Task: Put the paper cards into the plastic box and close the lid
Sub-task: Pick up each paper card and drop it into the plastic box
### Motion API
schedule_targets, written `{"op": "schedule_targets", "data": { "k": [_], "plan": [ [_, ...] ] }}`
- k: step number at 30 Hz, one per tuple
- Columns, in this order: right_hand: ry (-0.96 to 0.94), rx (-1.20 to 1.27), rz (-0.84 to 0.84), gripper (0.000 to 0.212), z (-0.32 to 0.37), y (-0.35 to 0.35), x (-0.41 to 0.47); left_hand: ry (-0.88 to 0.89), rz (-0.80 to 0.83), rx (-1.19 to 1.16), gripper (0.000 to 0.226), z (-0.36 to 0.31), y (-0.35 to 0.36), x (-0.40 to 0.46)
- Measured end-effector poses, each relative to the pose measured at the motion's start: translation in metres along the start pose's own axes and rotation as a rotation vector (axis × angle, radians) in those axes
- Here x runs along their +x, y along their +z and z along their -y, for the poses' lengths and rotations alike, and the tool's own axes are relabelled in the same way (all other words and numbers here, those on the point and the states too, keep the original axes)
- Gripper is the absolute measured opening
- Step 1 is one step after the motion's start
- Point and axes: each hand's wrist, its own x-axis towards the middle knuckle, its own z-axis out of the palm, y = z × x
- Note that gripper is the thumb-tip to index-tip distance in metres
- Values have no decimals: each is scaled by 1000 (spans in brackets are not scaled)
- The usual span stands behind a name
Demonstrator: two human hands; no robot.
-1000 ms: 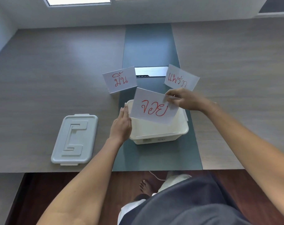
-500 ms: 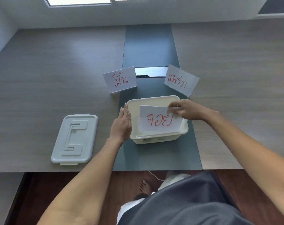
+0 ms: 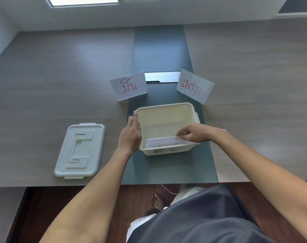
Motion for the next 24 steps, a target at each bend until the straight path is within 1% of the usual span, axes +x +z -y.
{"op": "schedule_targets", "data": {
  "k": [4, 7, 9, 11, 14, 17, 19, 21, 24],
  "plan": [
    [-2, 32, 101, 34, 4, 2, -3, 0, -12, -12, 54, -1, 0, 0],
    [7, 37, 119, 37, 4, 2, -2, -5, -10, -7, 54, -1, 0, 1],
    [-3, 41, 100, 37, 4, 1, 0, -10, -9, -7, 54, -3, 0, 2],
    [-36, 88, -7, 34, 1, -2, 3, -8, -6, -4, 54, -5, 0, 4],
    [-96, 189, -235, 32, -3, -12, 7, -10, 5, -2, 55, -6, -1, 8],
    [-169, 235, -483, 28, -7, -23, 18, 3, 4, 6, 55, -6, -3, 10],
    [-147, 224, -634, 28, -14, -30, 29, 9, 12, 13, 56, -7, -3, 13],
    [-96, 231, -719, 32, -22, -38, 41, 13, 17, 22, 56, -9, -4, 16],
    [-61, 216, -770, 32, -31, -51, 54, 22, 23, 12, 56, -13, -4, 20]
  ]
}}
